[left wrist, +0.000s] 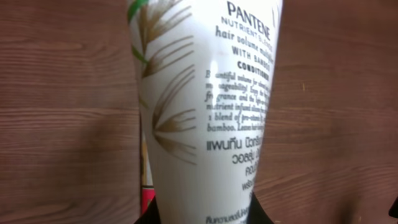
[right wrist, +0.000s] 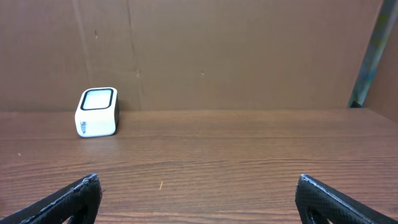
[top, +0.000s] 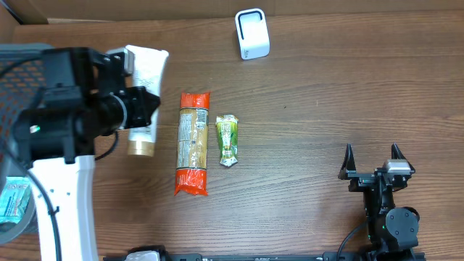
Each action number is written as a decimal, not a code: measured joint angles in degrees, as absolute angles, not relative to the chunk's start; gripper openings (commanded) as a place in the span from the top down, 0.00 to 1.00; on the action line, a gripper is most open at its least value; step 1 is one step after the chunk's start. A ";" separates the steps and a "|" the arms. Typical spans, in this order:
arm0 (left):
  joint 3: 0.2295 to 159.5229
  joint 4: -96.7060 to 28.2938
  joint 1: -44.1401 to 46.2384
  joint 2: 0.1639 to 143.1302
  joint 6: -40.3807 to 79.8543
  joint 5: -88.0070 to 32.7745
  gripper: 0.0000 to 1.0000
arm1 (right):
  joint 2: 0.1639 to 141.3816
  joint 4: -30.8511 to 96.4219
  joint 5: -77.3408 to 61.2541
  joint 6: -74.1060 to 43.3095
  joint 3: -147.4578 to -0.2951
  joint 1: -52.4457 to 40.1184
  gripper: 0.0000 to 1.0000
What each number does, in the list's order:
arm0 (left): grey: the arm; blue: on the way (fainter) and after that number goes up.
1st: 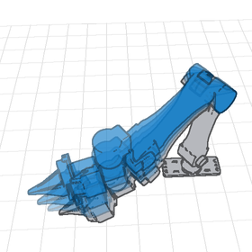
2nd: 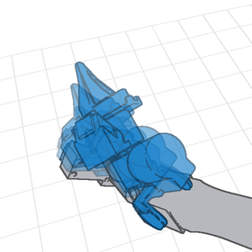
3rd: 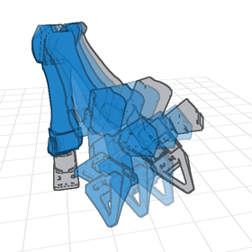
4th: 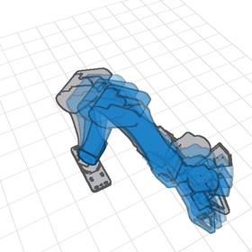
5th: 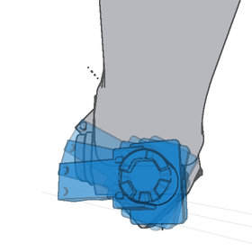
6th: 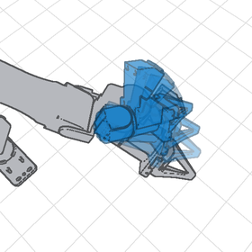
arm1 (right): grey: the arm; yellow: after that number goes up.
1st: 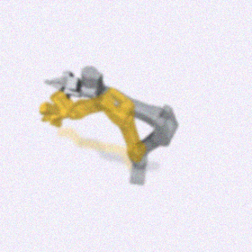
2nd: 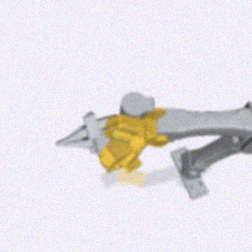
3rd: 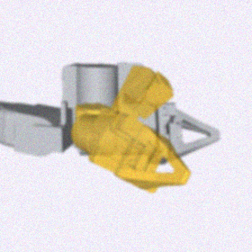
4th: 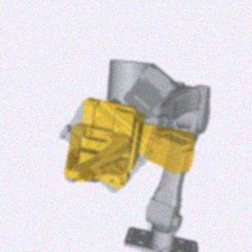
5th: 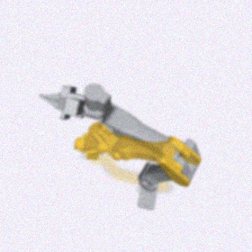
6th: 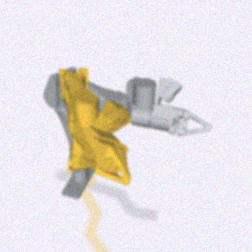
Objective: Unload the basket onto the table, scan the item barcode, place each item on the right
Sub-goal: 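Carry the tube right of the tea pouch and release it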
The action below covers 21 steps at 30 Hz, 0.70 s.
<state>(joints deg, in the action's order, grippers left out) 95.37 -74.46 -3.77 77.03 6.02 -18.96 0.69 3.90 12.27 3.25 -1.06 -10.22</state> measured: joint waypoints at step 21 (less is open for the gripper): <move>86.89 -49.23 22.85 82.24 24.88 -9.96 0.96 | 0.69 3.90 12.25 3.25 -1.06 -10.22 0.00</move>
<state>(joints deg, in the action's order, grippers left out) 86.89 -49.23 22.85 82.24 24.88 -9.96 0.69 3.90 12.25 3.25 -1.06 -10.22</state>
